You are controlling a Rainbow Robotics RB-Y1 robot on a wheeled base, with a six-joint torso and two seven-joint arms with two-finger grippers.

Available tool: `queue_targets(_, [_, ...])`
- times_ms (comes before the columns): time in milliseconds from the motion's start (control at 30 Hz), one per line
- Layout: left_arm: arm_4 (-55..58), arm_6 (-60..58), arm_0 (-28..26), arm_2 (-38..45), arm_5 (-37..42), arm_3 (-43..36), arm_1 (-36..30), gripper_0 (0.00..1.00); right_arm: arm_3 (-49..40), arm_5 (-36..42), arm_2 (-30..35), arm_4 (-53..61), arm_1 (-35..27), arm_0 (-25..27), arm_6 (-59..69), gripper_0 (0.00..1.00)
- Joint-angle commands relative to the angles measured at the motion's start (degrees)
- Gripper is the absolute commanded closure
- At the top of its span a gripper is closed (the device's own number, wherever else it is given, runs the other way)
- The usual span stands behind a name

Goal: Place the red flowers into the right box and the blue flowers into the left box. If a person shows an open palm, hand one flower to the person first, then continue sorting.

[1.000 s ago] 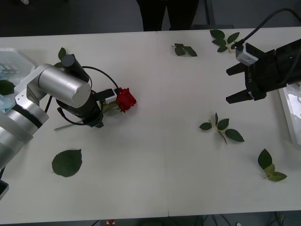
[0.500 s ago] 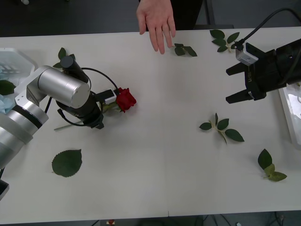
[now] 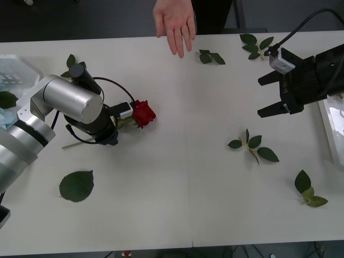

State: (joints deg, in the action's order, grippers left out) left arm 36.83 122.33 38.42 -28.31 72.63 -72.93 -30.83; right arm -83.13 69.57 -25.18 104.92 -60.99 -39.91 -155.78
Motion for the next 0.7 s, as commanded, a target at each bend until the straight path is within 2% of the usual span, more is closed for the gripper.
queue_targets(33, [0.4,-1.7,2.9,-0.8,-0.7,-0.1,1.0,0.61,0.0,-0.5,0.3,0.8,1.2,0.2,0.8,0.03])
queue_targets(67, [0.4,-1.7,2.9,-0.7,-0.7,-0.1,1.0,0.72,0.0,-0.5,0.3,0.8,1.2,0.2,0.8,0.03])
queue_targets(133, [0.5,-1.7,2.9,-0.7,-0.7,-0.1,1.0,0.86,0.0,-0.5,0.2,0.8,1.2,0.2,0.8,0.03])
queue_targets(200, [0.5,-1.7,2.9,-0.7,-0.7,-0.1,1.0,0.96,0.0,-0.5,0.2,0.8,1.2,0.2,0.8,0.03])
queue_targets(300, [0.5,-1.7,2.9,-0.7,-0.7,-0.1,1.0,1.00,0.0,-0.5,0.3,0.8,1.2,0.2,0.8,0.03])
queue_targets(700, [0.4,-1.7,2.9,-0.7,-0.7,0.0,1.0,1.00,0.0,-0.6,0.3,0.9,1.2,0.2,0.8,0.03])
